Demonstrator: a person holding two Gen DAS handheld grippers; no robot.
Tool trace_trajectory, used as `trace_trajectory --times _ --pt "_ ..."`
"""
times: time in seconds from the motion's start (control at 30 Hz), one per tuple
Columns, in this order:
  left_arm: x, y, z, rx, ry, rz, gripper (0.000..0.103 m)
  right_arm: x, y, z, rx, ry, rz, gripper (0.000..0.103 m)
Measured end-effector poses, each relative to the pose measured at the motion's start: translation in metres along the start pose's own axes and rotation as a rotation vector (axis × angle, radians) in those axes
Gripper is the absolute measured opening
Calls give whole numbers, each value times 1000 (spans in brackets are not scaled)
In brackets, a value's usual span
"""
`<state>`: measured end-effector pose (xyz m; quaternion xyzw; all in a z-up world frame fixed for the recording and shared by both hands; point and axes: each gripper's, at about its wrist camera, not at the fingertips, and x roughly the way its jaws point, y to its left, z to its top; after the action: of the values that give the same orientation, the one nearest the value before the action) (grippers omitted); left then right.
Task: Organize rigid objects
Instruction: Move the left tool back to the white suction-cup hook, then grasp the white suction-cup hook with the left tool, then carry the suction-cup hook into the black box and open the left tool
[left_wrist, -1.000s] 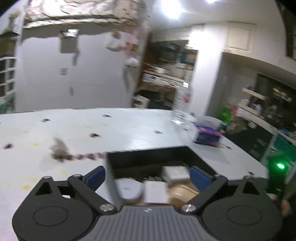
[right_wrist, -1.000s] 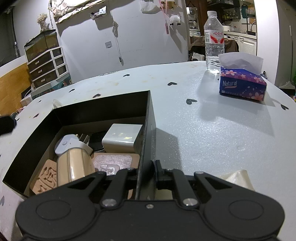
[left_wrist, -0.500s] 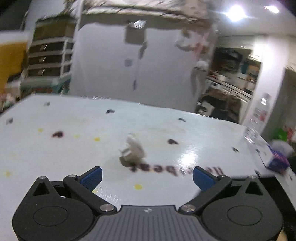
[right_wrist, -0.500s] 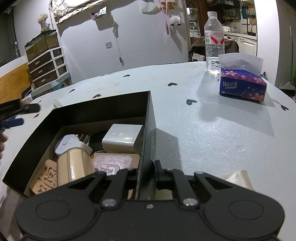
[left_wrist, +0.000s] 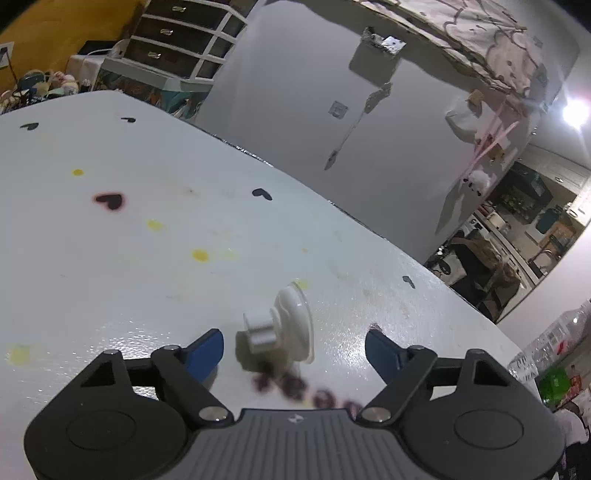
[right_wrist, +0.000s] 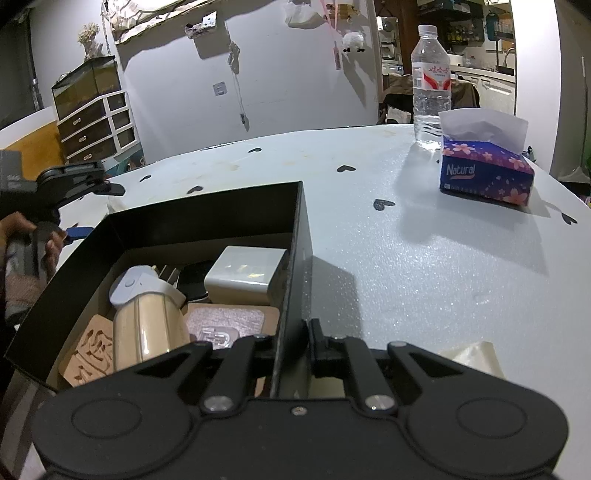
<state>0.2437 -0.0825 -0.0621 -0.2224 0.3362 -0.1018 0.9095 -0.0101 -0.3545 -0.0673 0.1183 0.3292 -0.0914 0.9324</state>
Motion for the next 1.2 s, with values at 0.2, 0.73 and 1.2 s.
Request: trace_trajectory --times 0.2,0.73,1.2 --pt "12 1 -2 -16 24 28 47 0 0 0 -2 0 0 10" --pt "-40 -18 -4 193 -15 -52 40 0 1 0 0 -1 0 10" --pt "-138 -65 -62 566 28 -323 40 0 1 0 0 -1 0 10"
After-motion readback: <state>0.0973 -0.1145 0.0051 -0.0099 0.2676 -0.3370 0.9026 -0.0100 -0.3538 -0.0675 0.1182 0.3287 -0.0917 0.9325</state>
